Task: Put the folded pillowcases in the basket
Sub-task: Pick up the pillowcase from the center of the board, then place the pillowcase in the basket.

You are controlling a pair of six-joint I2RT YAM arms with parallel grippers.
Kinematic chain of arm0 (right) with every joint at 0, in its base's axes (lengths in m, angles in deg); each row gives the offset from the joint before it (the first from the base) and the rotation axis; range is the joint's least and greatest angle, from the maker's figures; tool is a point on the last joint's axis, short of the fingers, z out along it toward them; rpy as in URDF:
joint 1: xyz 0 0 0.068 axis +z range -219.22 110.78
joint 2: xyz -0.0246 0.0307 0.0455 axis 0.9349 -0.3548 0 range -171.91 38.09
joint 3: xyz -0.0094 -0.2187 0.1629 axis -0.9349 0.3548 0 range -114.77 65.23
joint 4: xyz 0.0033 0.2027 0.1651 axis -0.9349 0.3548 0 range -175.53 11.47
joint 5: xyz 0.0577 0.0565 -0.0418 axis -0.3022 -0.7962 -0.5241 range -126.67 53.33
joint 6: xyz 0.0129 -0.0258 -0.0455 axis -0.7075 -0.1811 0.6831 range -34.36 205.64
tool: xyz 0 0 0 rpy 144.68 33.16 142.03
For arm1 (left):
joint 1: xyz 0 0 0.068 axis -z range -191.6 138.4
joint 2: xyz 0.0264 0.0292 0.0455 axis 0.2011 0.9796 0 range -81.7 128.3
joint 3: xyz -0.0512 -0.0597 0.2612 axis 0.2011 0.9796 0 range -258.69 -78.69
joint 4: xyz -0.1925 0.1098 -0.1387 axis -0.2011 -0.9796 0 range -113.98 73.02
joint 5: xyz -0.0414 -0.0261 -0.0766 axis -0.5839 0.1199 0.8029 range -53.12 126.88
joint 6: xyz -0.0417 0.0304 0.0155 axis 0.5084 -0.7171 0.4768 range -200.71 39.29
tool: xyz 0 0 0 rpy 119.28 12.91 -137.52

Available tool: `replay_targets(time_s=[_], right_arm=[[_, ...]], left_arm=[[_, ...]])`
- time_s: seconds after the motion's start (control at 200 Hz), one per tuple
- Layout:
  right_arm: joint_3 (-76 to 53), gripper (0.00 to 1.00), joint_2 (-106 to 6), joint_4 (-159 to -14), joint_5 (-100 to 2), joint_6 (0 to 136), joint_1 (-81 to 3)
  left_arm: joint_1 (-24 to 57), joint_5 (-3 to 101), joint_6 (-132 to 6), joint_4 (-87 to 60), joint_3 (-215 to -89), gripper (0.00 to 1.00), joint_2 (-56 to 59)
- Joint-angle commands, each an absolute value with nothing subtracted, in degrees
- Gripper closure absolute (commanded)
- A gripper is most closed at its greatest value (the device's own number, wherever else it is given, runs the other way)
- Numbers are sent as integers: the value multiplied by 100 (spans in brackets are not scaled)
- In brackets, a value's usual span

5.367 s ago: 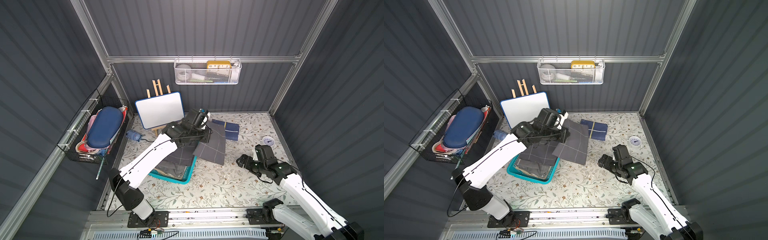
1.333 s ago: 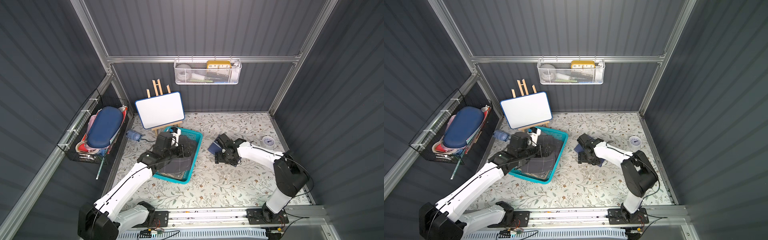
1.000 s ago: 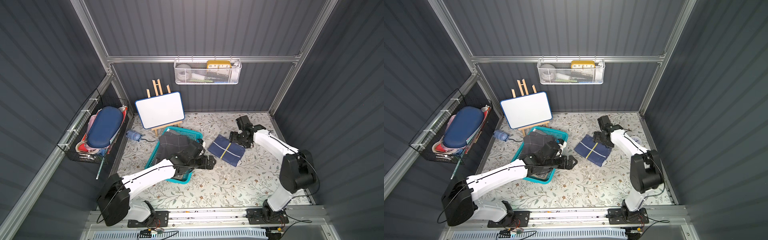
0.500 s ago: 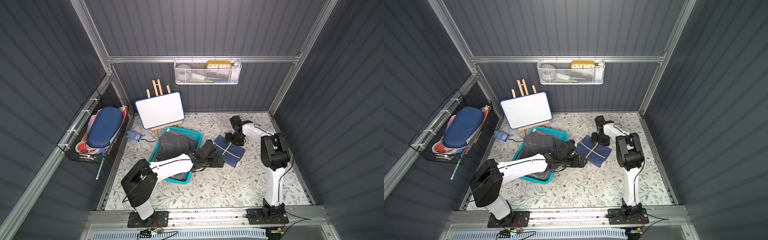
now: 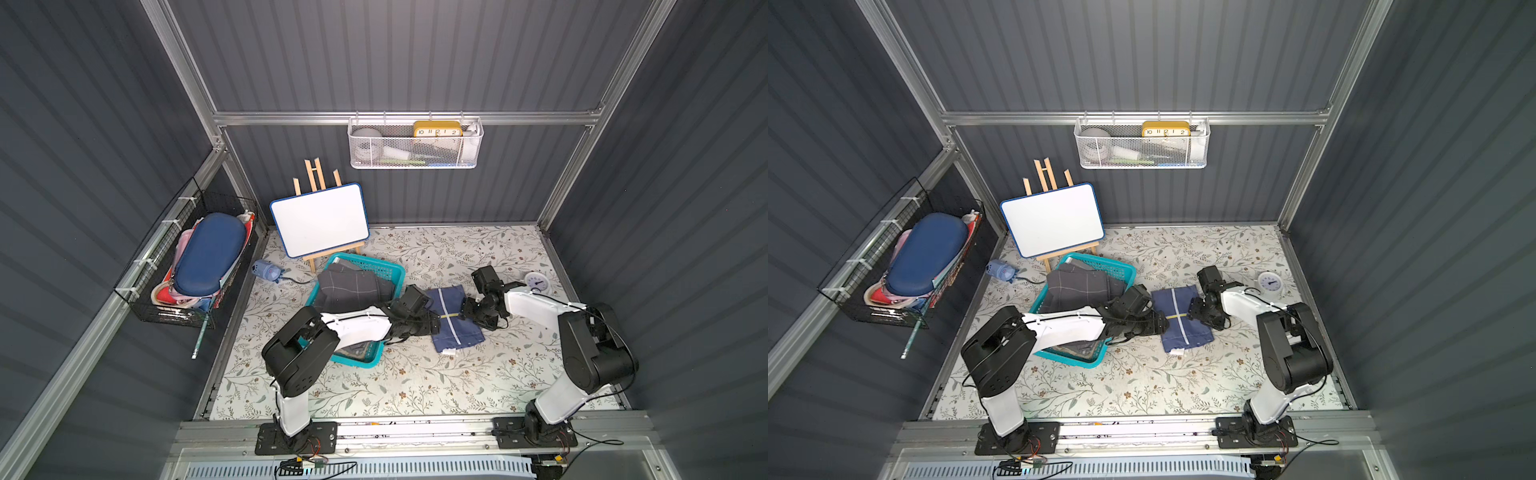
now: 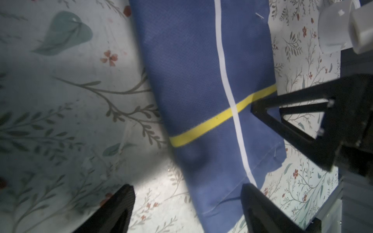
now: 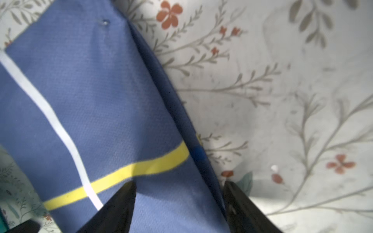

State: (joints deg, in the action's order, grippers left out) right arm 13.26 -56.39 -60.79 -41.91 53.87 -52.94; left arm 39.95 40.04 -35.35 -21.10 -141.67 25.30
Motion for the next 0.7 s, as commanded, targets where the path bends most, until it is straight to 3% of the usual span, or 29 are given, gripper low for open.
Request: replay_targets(time_s=[0.0, 0.135, 0.27, 0.435, 0.695], right_arm=[[1660, 27, -5685, -6386, -4465, 5032, -5261], [1778, 29, -5642, -6542, -4653, 4944, -5239], [1897, 32, -5626, -6683, -4773, 4850, -5128], [2002, 34, -5498, -6733, -4717, 4742, -4972], [2006, 31, -4803, -6199, -3899, 4865, -4987]], left_arm=[[3982, 4279, -3732, -1821, -14418, 16, 2930], [3983, 4293, -3712, -1958, -14749, 17, 3335], [3986, 4280, -3694, -2091, -15017, 27, 3700], [3983, 4150, -3650, -2249, -15160, 51, 3767], [4007, 3277, -4140, -3614, -15921, 81, 3288]])
